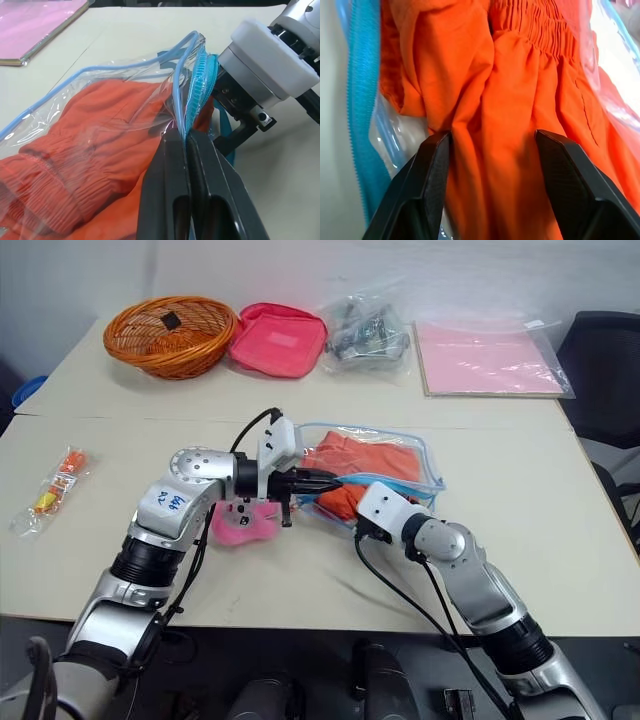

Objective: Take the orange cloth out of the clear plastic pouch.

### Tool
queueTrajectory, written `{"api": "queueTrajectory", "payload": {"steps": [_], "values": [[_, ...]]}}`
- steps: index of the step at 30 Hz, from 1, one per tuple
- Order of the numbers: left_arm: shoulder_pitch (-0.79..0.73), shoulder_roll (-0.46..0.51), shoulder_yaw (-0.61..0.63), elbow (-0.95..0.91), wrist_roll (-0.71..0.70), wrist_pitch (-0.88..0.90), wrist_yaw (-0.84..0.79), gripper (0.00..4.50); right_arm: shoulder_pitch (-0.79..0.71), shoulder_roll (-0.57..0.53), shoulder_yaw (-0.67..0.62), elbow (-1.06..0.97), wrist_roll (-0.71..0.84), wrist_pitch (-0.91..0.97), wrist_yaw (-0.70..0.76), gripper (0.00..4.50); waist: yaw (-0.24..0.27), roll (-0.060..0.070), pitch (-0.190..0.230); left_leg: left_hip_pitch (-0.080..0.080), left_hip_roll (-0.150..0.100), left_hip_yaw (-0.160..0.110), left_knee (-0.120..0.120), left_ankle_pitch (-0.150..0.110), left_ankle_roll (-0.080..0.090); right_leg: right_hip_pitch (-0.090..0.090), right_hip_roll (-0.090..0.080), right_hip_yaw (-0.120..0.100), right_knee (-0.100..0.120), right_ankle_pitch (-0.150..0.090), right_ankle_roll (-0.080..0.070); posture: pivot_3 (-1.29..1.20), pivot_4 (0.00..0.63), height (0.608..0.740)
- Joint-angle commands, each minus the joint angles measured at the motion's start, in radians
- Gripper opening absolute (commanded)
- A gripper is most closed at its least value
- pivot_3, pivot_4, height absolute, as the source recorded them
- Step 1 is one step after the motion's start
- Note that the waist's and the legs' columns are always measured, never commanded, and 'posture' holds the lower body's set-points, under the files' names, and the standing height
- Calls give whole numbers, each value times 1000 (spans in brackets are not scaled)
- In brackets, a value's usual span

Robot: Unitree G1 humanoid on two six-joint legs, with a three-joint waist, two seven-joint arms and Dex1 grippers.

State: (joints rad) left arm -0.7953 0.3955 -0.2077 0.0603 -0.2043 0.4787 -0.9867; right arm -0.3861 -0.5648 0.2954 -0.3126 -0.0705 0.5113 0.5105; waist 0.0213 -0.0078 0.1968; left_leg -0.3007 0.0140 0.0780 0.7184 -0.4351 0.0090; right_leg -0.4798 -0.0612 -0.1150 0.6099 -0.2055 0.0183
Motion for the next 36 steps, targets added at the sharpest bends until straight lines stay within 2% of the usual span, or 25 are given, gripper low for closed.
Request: {"api": "queueTrajectory", "payload": {"steps": [1,4,5,12,18,21,28,32,33,36], "values": [[1,7,-4,-10,4,-37,-5,0,21,-12,-51,-128,16,24,25,3339,0,0,0,0,0,0,0,0,0,0,0,0,0,0,0,0,150,740],[1,9,-3,-11,2,-38,-5,0,55,-29,-40,-147,-4,22,35,4313,0,0,0,0,0,0,0,0,0,1,0,0,0,0,0,0,150,740],[0,9,-2,-11,0,-37,-6,0,61,-29,-37,-145,-10,19,34,4414,1,0,0,0,0,0,0,0,0,1,0,0,0,0,0,0,150,740],[3,4,-5,-37,-12,-26,-14,0,33,22,-36,-55,-37,2,4,4414,-2,0,0,0,0,0,0,0,0,1,0,0,0,0,0,0,150,740],[5,2,-3,-36,-14,-23,-15,0,15,14,13,65,-85,-50,30,4414,-2,0,0,1,0,0,0,0,0,1,0,0,0,0,0,0,150,740],[5,-4,0,-38,-18,-17,-10,0,3,22,35,151,-105,-72,38,3819,-2,0,0,1,0,0,0,0,0,2,0,0,0,0,0,0,150,740],[24,-12,7,-57,-33,14,-3,0,-19,36,45,229,-120,-132,49,1524,-2,0,0,1,0,0,-1,0,0,6,0,1,0,0,0,0,150,740],[-8,-68,63,-33,-95,122,61,0,14,5,81,177,-149,-166,94,205,2,0,0,1,0,-1,0,0,0,6,-1,1,-1,0,0,0,150,740],[-15,-80,72,-27,-102,139,76,0,21,-2,91,166,-161,-178,101,15,2,0,0,1,0,-1,0,0,0,6,-1,0,0,0,0,0,150,740],[-38,-115,89,0,-107,169,123,0,41,-38,124,115,-198,-237,138,15,2,-1,-1,1,0,-2,-1,0,0,6,0,0,-1,0,0,0,150,740]]}}
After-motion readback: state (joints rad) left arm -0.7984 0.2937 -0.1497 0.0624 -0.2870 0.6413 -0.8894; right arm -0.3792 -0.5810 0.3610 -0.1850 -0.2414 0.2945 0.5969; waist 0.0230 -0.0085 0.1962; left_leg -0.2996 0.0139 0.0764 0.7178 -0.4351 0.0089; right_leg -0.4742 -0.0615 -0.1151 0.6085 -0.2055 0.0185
